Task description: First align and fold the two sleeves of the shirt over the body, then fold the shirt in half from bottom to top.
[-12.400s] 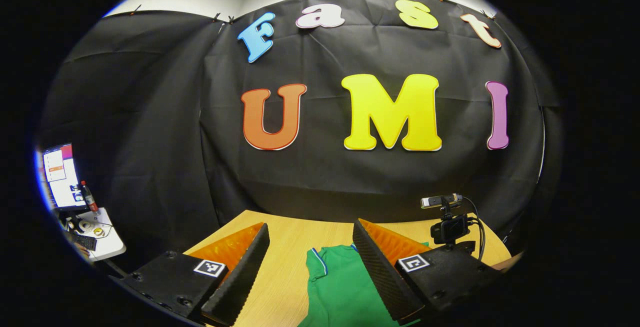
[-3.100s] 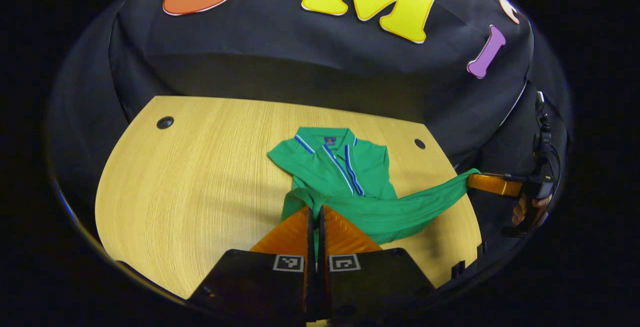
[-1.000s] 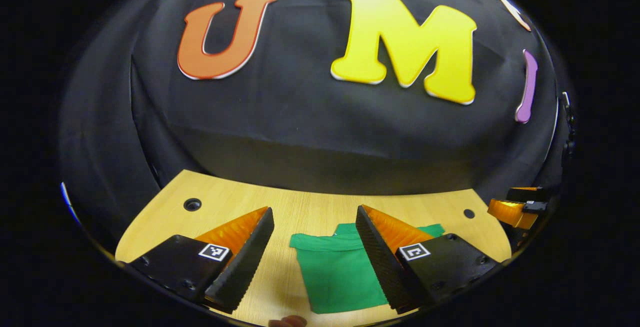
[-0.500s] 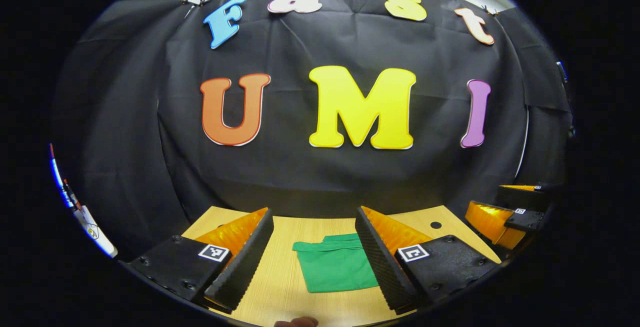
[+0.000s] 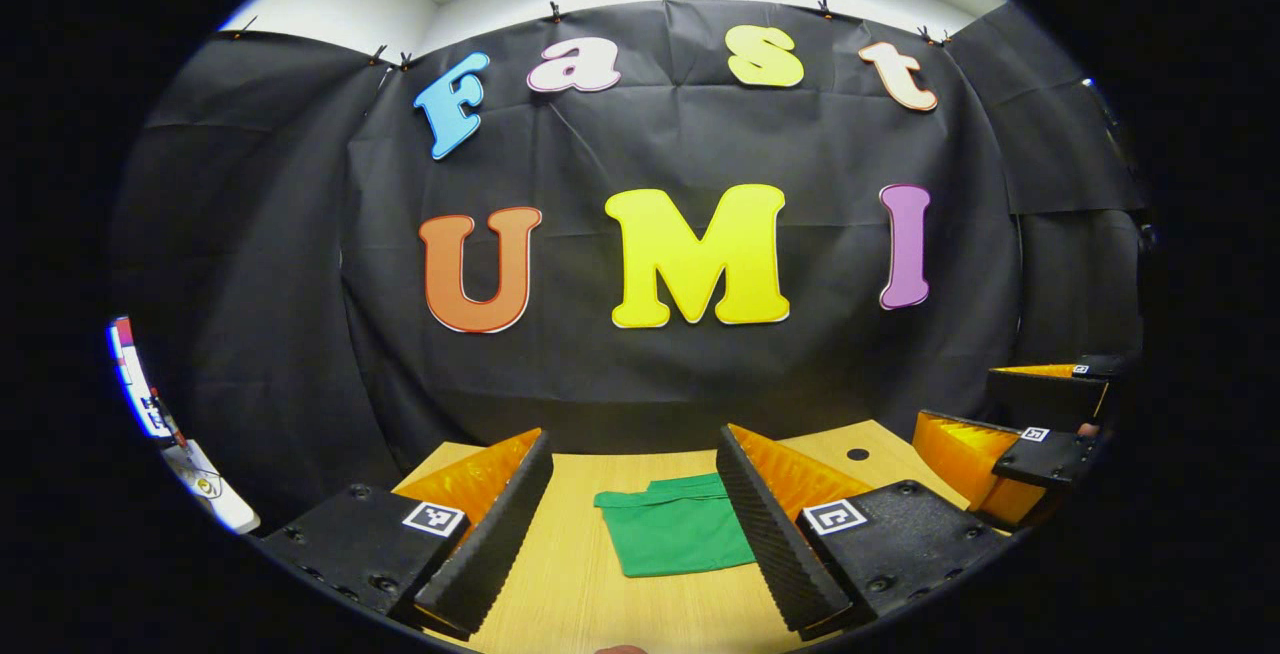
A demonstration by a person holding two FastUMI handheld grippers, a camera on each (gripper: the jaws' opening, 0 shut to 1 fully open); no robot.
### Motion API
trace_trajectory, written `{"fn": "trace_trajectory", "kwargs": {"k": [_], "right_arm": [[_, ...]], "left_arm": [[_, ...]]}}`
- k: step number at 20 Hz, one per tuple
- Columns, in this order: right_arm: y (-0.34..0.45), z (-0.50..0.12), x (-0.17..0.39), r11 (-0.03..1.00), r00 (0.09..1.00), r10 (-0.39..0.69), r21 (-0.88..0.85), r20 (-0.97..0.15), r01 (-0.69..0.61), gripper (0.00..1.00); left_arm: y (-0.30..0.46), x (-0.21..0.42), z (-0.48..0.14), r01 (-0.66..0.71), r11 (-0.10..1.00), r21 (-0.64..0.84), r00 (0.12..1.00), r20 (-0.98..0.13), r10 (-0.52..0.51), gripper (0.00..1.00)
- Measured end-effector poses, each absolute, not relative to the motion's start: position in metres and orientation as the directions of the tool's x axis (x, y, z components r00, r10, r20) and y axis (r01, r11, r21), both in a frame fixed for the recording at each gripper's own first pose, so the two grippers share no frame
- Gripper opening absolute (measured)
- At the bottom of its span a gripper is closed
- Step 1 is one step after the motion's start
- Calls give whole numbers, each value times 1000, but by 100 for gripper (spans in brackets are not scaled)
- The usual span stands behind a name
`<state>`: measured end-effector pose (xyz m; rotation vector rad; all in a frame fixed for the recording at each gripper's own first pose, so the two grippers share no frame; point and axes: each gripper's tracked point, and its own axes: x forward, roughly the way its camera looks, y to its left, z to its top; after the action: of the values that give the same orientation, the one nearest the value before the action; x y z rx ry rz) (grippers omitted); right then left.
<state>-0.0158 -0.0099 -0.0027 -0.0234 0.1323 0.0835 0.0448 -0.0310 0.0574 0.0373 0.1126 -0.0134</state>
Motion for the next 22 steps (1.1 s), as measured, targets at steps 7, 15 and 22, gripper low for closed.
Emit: {"fn": "trace_trajectory", "kwargs": {"k": [7,15,22], "right_arm": [[-22,1,-12,998,990,55,4,-129,-55,95],[-28,11,-6,999,994,50,-10,-101,-51,97],[-27,20,0,999,996,46,-18,-82,-48,95]], "left_arm": [[-43,48,64,34,999,40,995,-98,-30,100],[-39,55,70,12,999,33,996,-93,-9,100],[-36,60,70,3,1000,23,994,-105,-1,100]]}}
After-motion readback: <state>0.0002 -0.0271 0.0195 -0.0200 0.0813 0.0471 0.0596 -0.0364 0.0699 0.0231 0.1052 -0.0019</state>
